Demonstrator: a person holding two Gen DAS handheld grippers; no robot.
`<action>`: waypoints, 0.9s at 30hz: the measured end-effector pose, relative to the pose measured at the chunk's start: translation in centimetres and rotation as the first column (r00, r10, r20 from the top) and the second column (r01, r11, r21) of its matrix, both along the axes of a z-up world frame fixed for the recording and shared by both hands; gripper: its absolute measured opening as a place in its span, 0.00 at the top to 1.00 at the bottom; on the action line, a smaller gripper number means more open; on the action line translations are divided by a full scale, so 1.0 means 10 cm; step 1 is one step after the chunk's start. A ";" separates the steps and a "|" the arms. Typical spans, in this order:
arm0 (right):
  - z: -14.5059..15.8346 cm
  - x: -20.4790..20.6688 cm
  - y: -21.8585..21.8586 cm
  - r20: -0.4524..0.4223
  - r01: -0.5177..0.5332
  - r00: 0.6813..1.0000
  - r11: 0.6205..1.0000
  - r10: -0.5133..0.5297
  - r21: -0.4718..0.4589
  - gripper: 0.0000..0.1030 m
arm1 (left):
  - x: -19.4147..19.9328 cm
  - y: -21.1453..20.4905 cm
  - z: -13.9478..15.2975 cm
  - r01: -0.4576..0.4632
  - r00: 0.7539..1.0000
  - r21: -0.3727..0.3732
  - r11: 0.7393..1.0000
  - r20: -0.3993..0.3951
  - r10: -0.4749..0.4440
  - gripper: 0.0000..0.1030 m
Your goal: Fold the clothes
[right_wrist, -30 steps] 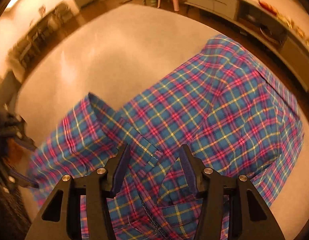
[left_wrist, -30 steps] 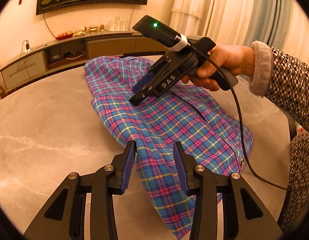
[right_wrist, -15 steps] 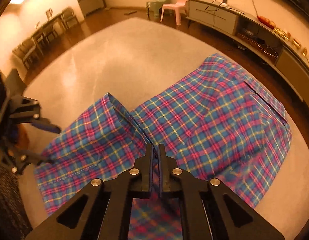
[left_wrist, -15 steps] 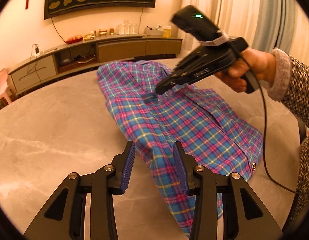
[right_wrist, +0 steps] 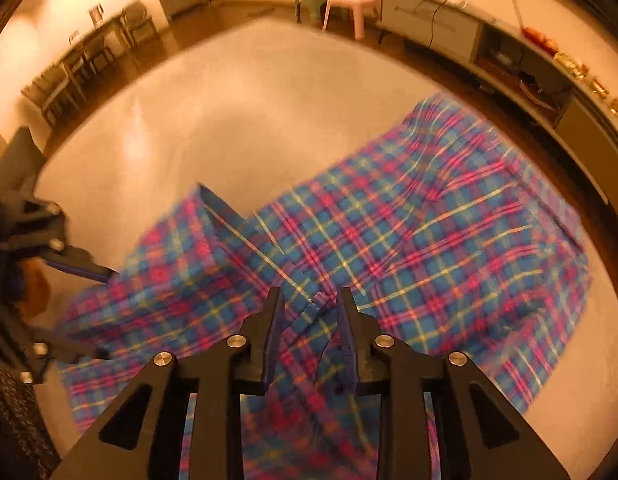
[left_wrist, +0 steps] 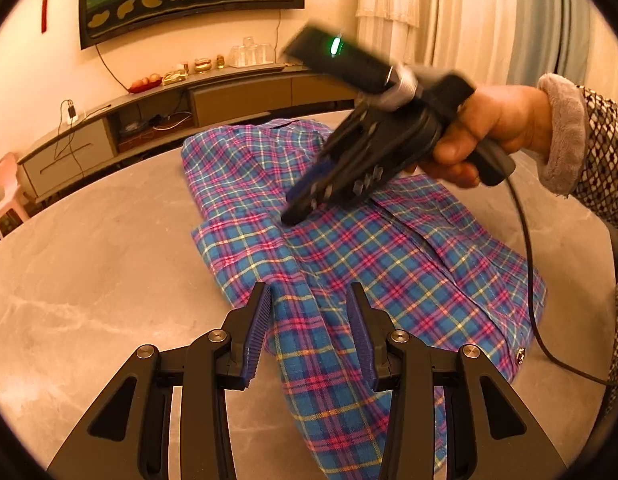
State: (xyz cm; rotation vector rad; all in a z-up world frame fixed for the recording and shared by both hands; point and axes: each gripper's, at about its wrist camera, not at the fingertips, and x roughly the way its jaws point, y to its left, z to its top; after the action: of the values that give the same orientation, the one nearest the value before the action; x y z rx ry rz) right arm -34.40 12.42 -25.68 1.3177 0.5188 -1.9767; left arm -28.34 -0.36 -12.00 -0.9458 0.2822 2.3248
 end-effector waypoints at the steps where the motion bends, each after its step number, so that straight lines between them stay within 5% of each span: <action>1: 0.01 0.03 0.00 -0.010 -0.009 1.000 1.000 0.009 -0.009 0.72 | -0.02 0.00 0.00 -0.003 1.000 -0.001 1.000 0.002 0.003 0.59; 6: 0.16 0.22 0.11 -0.012 -0.030 0.999 0.999 0.030 -0.029 0.96 | -0.10 -0.03 -0.01 -0.026 1.000 -0.002 1.000 0.001 0.026 0.59; 16: 0.86 0.70 0.65 -0.069 0.038 0.996 0.985 -0.050 -0.171 0.97 | -0.09 0.00 0.05 -0.028 0.998 -0.010 1.000 -0.054 0.028 0.60; 18: 0.99 0.72 0.63 -0.062 0.070 0.995 0.979 -0.083 -0.192 0.97 | -0.09 0.00 0.07 -0.013 0.998 0.011 1.000 -0.064 0.014 0.75; 19: 1.01 0.70 0.62 -0.055 0.091 0.993 0.975 -0.104 -0.200 0.97 | -0.09 -0.02 0.09 0.003 0.998 0.032 0.999 -0.060 -0.001 0.85; 27: 0.53 0.24 0.73 0.073 0.254 0.967 0.956 -0.246 -0.148 0.97 | -0.33 -0.42 0.03 -0.074 0.991 0.345 0.936 0.133 0.030 0.89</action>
State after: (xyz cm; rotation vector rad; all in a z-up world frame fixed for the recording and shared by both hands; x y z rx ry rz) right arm -32.01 19.71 -20.40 1.3887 0.1718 -2.1299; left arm -31.68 -4.56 -11.68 -0.9207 -0.2067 2.2486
